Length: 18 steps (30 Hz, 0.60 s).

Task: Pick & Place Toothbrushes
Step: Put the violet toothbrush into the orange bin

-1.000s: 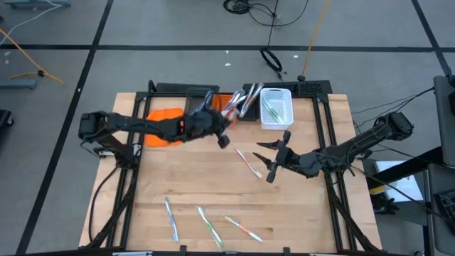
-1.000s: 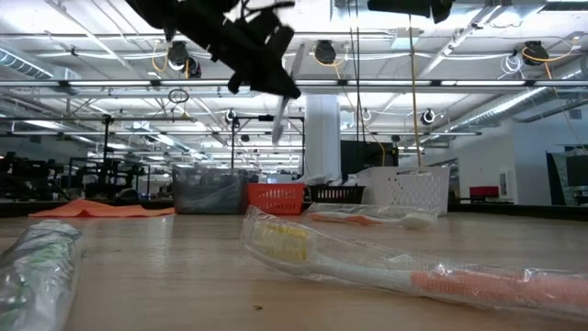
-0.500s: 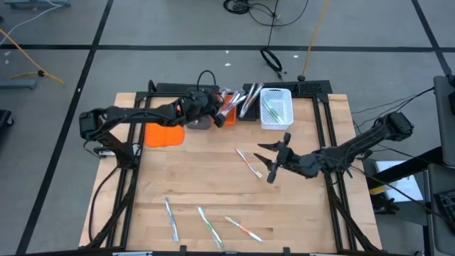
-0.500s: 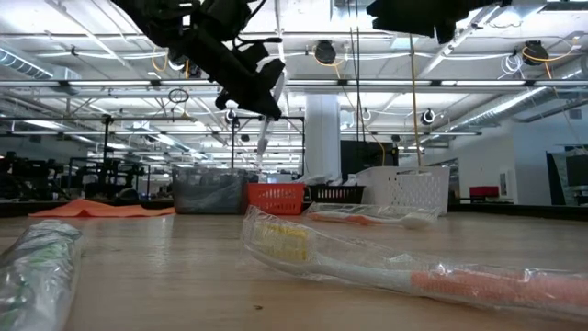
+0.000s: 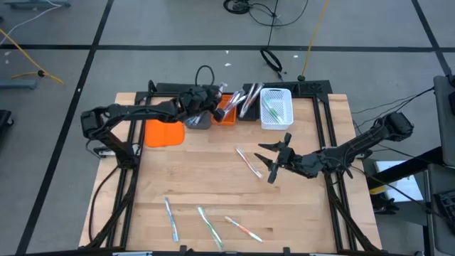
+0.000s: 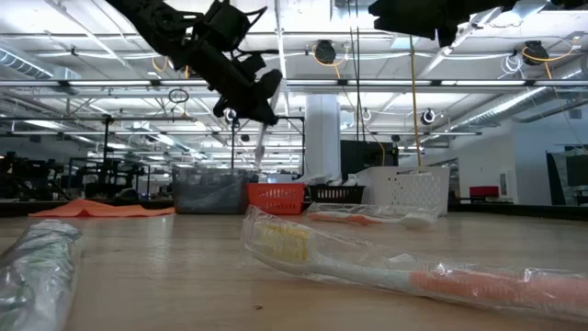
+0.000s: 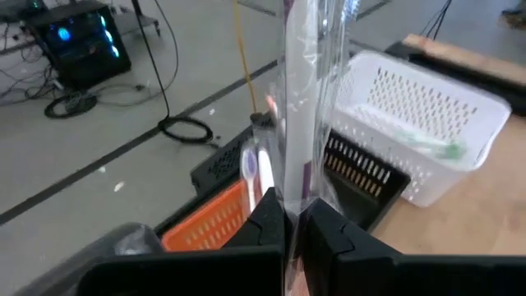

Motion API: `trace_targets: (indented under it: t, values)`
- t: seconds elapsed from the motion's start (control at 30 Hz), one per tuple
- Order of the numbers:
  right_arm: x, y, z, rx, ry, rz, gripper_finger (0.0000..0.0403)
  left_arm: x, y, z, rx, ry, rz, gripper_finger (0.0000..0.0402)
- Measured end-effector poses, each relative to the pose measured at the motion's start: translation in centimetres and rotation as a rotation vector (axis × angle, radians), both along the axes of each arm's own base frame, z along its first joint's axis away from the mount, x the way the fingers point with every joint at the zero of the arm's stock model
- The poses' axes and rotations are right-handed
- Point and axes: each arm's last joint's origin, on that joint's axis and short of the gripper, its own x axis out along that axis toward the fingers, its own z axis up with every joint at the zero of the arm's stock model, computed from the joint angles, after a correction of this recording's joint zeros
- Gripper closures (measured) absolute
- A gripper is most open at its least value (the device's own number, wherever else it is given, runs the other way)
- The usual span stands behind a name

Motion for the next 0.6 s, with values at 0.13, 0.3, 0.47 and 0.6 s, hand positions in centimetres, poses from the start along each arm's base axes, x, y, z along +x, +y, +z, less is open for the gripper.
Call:
trace_targets:
  t: [0.13, 0.3, 0.47, 0.6]
  values:
    - [0.0, 0.0, 0.0, 0.001, -0.002, 0.000, 0.0238, 0.7, 0.5, -1.4, -0.018, 0.022, -0.010, 0.0398]
    - [0.0, 0.0, 0.0, 0.000, 0.001, 0.000, 0.0238, 1.9, 2.1, -2.2, -0.063, 0.103, 0.009, 0.0398]
    - [0.0, 0.0, 0.0, 0.000, 0.001, 0.000, 0.0238, 3.5, 3.4, -2.6, -0.117, 0.205, -0.002, 0.0398]
    - [0.0, 0.0, 0.0, -0.001, 0.003, 0.001, 0.0238, 5.0, 4.2, -3.0, -0.144, 0.252, -0.003, 0.0398]
